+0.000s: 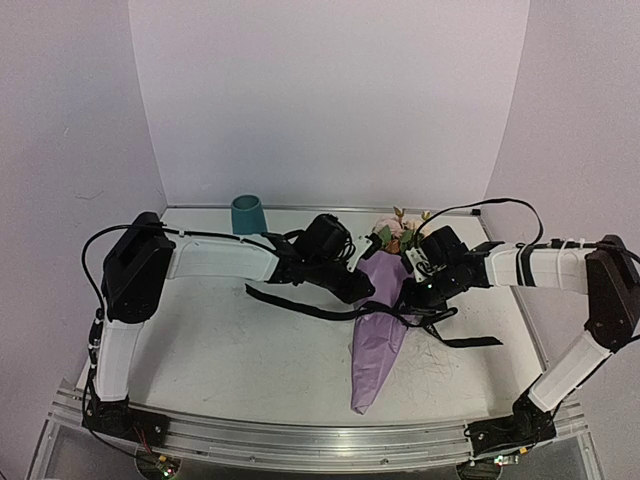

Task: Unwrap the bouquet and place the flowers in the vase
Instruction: Untie the ribbon from the wrapping paper.

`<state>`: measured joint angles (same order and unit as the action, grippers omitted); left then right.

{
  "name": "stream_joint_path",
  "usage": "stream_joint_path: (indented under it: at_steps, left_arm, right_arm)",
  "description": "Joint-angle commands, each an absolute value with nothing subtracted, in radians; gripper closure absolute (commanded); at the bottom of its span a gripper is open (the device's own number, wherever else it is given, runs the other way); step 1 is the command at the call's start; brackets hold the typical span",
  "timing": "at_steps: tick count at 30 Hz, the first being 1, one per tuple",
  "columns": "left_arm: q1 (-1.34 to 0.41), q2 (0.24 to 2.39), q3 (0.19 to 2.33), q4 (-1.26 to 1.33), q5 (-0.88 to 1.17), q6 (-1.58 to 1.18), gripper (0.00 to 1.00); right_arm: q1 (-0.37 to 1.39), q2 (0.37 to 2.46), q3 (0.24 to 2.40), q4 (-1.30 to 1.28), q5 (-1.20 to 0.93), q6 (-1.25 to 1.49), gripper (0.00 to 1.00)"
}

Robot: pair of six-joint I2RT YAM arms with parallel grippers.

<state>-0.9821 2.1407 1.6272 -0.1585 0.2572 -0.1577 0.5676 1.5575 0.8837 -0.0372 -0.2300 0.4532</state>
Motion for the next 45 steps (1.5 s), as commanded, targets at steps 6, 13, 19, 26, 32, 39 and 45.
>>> stream_joint_path:
  at_steps: [6,13,19,26,32,39,45]
  left_arm:
    - [-0.986,2.146,1.653,-0.146,0.415,-0.164,0.92]
    - [-0.987,2.175,1.652,-0.149,0.457,-0.163,0.95]
    - [-0.986,2.197,1.654,-0.151,0.454,-0.153,0.93]
    - [-0.986,2.235,1.681,-0.152,0.421,-0.121,0.84]
    - [-0.986,2.276,1.732,-0.172,0.417,-0.093,0.79]
    - [-0.986,2.310,1.768,-0.176,0.410,-0.091,0.75]
    - [-0.986,2.316,1.781,-0.177,0.377,-0.079,0.67]
  right_arm:
    - [0.569,1.511,0.879,-0.083,-0.250,0.439,0.76]
    - [0.569,1.506,0.875,-0.085,-0.256,0.437,0.76]
    - [0.569,1.499,0.870,-0.087,-0.257,0.437,0.76]
    - [0.569,1.497,0.865,-0.089,-0.258,0.442,0.76]
    - [0.569,1.498,0.871,-0.091,-0.257,0.442,0.76]
    - [0.569,1.500,0.874,-0.095,-0.252,0.444,0.76]
    - [0.569,1.502,0.869,-0.100,-0.247,0.441,0.76]
